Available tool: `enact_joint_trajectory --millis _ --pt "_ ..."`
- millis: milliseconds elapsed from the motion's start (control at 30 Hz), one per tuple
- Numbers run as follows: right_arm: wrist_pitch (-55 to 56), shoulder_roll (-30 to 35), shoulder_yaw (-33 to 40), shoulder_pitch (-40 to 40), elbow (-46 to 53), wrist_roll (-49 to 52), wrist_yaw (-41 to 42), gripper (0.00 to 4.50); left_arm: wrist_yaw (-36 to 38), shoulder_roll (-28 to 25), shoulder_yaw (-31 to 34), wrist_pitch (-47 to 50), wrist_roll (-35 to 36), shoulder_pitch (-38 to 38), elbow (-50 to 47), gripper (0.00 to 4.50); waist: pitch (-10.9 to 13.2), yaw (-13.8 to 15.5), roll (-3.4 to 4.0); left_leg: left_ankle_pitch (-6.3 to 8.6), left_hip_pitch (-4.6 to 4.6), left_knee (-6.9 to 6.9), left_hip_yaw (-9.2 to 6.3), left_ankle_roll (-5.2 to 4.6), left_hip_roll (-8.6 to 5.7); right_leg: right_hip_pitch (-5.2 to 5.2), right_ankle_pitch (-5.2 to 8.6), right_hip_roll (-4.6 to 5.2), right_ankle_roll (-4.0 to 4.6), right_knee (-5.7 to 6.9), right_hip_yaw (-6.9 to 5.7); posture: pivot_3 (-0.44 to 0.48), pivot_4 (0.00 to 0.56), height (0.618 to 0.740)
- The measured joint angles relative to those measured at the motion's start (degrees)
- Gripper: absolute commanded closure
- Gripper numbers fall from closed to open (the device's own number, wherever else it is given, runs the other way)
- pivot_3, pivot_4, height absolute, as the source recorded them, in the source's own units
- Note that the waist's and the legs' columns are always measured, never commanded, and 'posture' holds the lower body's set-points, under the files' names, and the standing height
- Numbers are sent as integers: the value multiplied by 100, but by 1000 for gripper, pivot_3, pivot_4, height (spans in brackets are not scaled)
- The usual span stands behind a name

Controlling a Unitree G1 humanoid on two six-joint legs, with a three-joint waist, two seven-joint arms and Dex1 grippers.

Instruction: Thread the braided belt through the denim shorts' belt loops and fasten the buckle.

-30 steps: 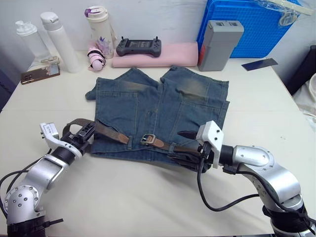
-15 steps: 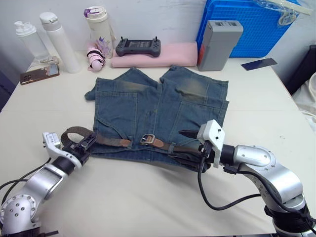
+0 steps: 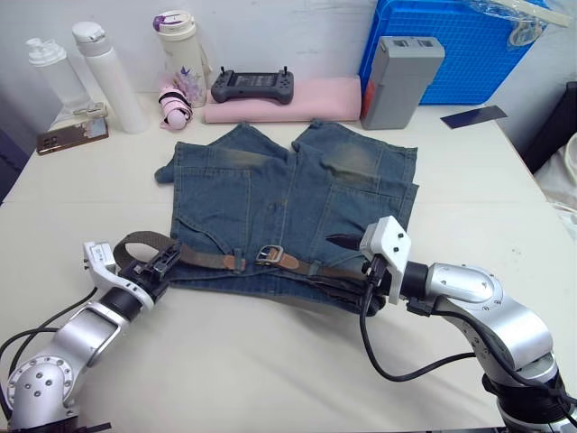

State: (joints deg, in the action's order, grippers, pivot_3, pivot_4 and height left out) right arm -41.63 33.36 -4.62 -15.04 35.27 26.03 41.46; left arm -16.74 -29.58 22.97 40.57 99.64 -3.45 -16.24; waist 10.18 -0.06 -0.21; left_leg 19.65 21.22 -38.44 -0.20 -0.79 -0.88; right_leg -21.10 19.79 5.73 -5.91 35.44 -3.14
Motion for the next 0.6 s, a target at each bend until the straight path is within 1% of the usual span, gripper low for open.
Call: enact_joint_trajectory --millis 133,200,267,333,400,500,600 --pt "0 10 0 8 40 0 -23 52 397 -71 -221 182 -464 57 136 4500 0 0 0 0 0 1 2 0 -2 -1 0 -2 0 6 0 0 150 739" --pt "11 49 -11 12 48 -6 -7 52 860 -296 -381 385 -805 102 202 4500 0 8 0 0 0 4 2 0 -4 -2 0 -3 0 6 -2 0 150 739" --pt "58 105 -80 21 47 -28 34 52 1427 -595 -539 561 -1266 328 420 4500 0 13 0 -2 2 5 2 2 -6 -5 0 -4 0 7 -2 0 150 739" --pt "181 161 -217 15 35 -105 106 52 2077 -866 -801 704 -1792 756 761 4500 0 17 0 -4 1 6 5 2 -11 -8 0 -4 0 7 -1 0 150 739" --pt "341 198 -361 -6 16 -228 174 52 2594 -969 -1011 797 -2193 1202 1067 4500 0 9 0 -6 2 9 9 2 -13 -11 0 -5 -1 12 2 0 150 739" --pt "690 265 -625 -58 -145 -532 255 52 3299 -989 -1325 916 -2815 1909 1562 4500 0 0 -1 -7 4 16 12 1 -13 -21 0 -6 -1 19 2 0 150 739" --pt "1057 282 -824 -109 -327 -884 271 52 3759 -976 -1476 1015 -3228 2350 1930 4500 0 -18 -1 -7 7 22 14 1 -14 -38 -1 -10 -2 22 5 0 150 739"
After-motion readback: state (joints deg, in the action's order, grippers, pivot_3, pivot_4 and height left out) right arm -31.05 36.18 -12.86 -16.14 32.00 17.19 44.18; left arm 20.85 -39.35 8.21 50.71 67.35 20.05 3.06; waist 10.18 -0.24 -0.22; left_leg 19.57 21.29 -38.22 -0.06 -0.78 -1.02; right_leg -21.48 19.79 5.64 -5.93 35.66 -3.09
